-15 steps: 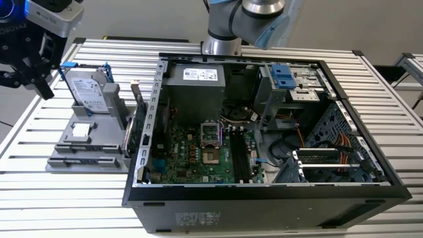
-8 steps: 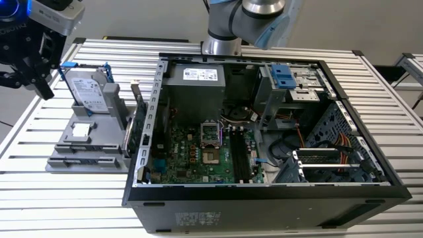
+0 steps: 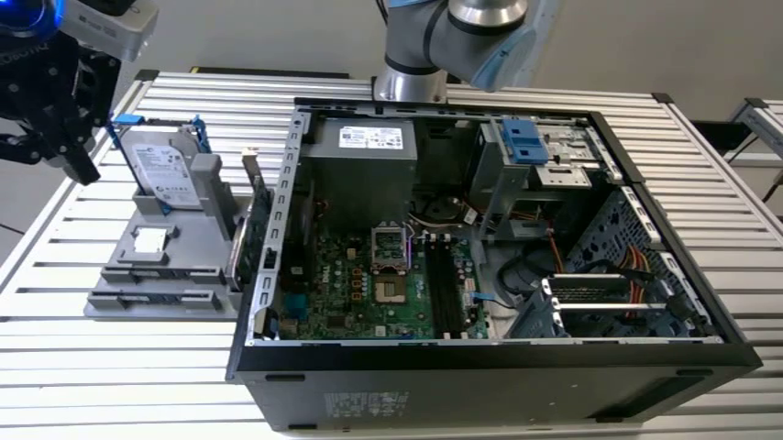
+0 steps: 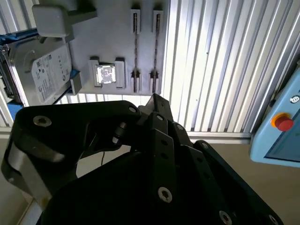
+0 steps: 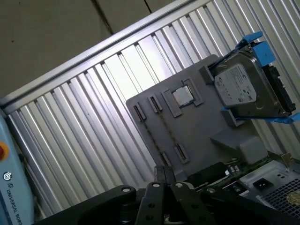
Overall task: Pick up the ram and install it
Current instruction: 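Pick up the ram and move it above insertion slot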
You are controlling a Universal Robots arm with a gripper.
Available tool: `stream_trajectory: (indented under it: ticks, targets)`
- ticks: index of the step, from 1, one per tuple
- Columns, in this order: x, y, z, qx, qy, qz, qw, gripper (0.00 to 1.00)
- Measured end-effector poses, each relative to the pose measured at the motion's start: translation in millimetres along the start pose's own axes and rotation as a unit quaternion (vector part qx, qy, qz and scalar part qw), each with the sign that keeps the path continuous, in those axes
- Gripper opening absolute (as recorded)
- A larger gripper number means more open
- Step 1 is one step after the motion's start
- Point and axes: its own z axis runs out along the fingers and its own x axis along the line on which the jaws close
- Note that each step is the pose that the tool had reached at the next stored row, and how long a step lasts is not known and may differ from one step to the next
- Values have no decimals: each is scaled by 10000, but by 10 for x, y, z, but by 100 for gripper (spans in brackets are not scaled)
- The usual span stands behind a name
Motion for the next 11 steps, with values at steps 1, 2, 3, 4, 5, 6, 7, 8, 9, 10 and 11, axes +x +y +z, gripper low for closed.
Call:
stream_trajectory:
  ticks: [1,2,3,4,5,6,7,8,9,10,11]
  targets:
    - [0,0,0,0,2,-37,10000,0]
    - [0,0,0,0,4,-70,10000,0]
    - [0,0,0,1,5,-106,9999,0]
    - [0,0,0,1,7,-139,9999,0]
    - [0,0,0,1,8,-171,9999,0]
    - [0,0,0,1,10,-201,9998,0]
    - [0,0,0,2,11,-230,9997,0]
    - [0,0,0,2,12,-254,9997,0]
    - [0,0,0,2,13,-276,9996,0]
    - [0,0,0,2,14,-294,9996,0]
    - [0,0,0,2,15,-312,9995,0]
